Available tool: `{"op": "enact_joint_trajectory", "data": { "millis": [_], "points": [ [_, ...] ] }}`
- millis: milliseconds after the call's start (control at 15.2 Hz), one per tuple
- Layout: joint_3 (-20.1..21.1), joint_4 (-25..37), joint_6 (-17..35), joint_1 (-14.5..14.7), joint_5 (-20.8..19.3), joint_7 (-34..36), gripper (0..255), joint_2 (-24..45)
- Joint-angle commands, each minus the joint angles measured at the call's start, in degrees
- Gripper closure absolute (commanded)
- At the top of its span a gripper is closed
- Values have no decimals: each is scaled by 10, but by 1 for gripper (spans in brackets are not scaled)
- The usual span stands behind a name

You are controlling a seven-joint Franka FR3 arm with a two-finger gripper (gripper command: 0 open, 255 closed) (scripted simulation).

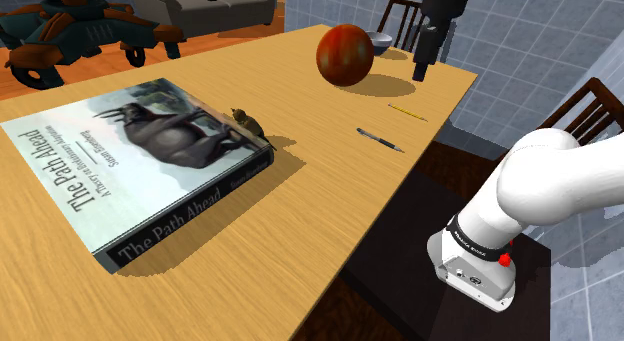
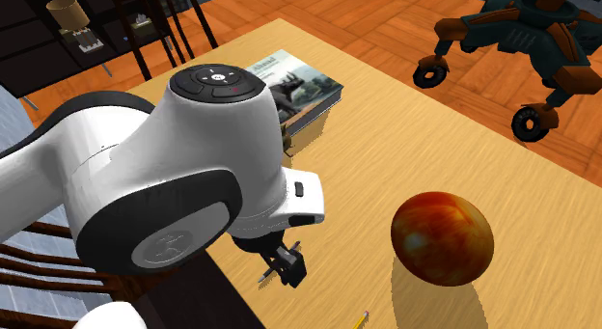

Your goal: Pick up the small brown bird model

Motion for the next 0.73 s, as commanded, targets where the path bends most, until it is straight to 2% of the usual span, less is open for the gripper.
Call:
{"op": "enact_joint_trajectory", "data": {
  "millis": [0,660],
  "points": [
    [0,0,0,0,0,0,0,0],
    [84,115,47,27,50,94,0,193]
  ]
}}
